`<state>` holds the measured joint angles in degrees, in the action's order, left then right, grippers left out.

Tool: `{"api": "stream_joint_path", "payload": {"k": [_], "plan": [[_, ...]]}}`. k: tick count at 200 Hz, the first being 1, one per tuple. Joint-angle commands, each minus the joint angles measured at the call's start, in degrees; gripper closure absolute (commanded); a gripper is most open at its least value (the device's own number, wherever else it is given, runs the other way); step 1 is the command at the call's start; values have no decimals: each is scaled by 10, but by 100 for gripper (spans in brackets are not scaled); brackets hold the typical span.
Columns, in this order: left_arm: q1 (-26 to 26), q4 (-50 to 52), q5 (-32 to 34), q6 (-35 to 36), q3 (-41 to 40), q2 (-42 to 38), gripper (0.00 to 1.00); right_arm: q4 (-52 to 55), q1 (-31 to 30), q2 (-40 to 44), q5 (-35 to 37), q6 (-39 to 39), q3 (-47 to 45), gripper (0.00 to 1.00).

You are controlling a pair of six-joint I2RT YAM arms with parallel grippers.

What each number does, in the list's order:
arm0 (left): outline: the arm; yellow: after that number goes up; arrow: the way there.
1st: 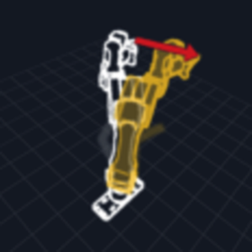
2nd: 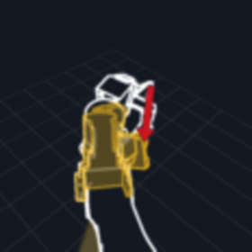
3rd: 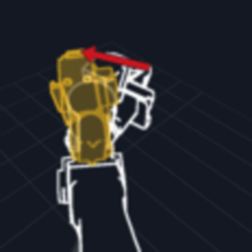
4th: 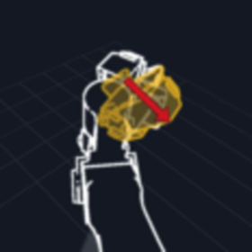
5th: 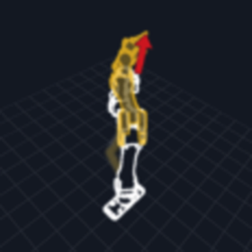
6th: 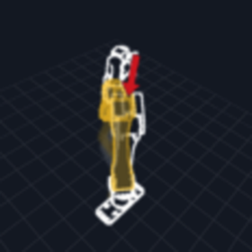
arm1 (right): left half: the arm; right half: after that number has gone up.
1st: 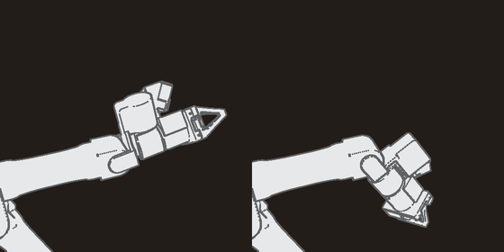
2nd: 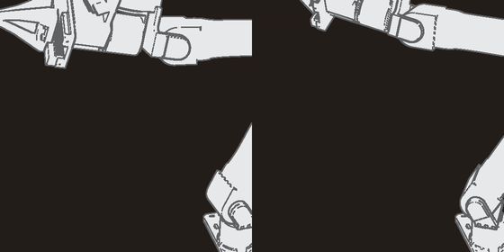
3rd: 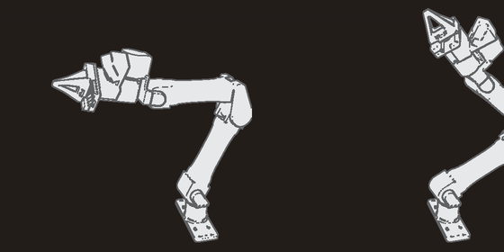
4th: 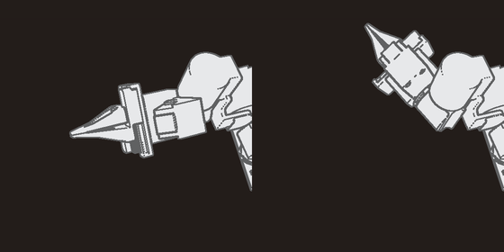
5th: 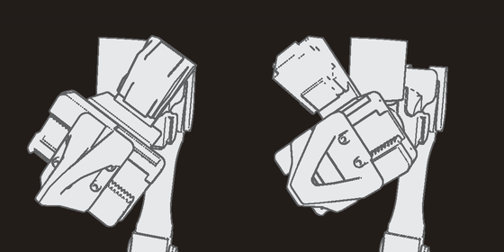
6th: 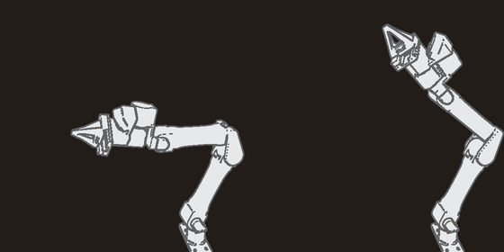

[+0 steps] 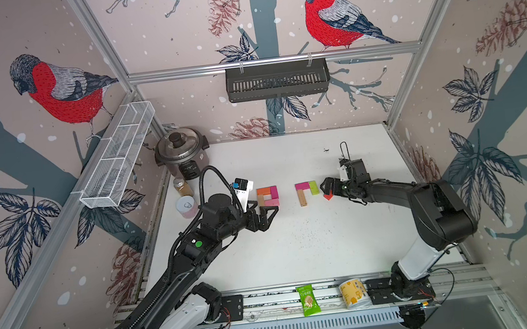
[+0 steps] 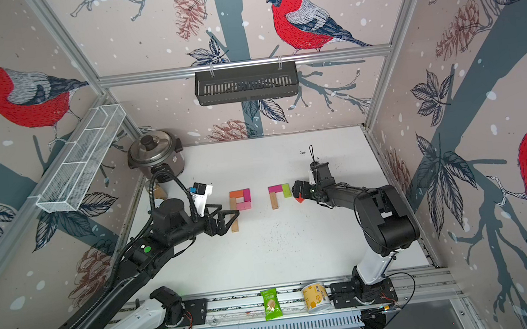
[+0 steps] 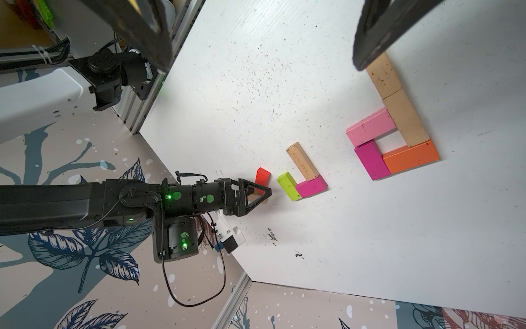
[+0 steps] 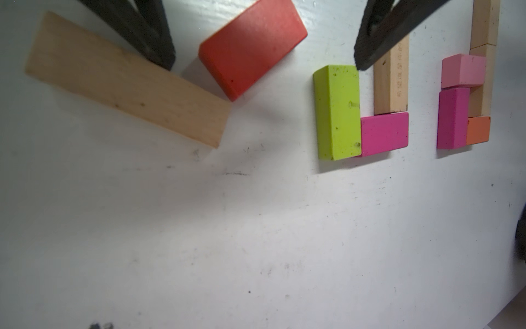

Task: Assemble the letter p with building blocks
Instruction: Pick up the building block from the center of the board.

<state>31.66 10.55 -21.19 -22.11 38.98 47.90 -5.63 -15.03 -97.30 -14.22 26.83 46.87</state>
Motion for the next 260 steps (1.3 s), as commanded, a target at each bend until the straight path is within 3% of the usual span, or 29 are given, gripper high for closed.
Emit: {"api": "stream_joint_path", "payload": {"k": [1, 111, 148, 179, 260], "plan": [[0, -13, -5, -1, -2, -2, 3, -4, 0, -18, -22, -18, 15, 0], [0, -13, -6, -2, -3, -6, 3, 10, -28, 21, -1, -33, -30, 0], [0, -12, -5, -2, -2, -4, 3, 31, -51, 23, 54, -44, -29, 0], [0, -12, -3, -3, -4, -3, 3, 50, -61, 11, 103, -46, -17, 5], [0, -10, 1, -3, -3, 0, 3, 67, -69, -6, 140, -52, -6, 17]]}}
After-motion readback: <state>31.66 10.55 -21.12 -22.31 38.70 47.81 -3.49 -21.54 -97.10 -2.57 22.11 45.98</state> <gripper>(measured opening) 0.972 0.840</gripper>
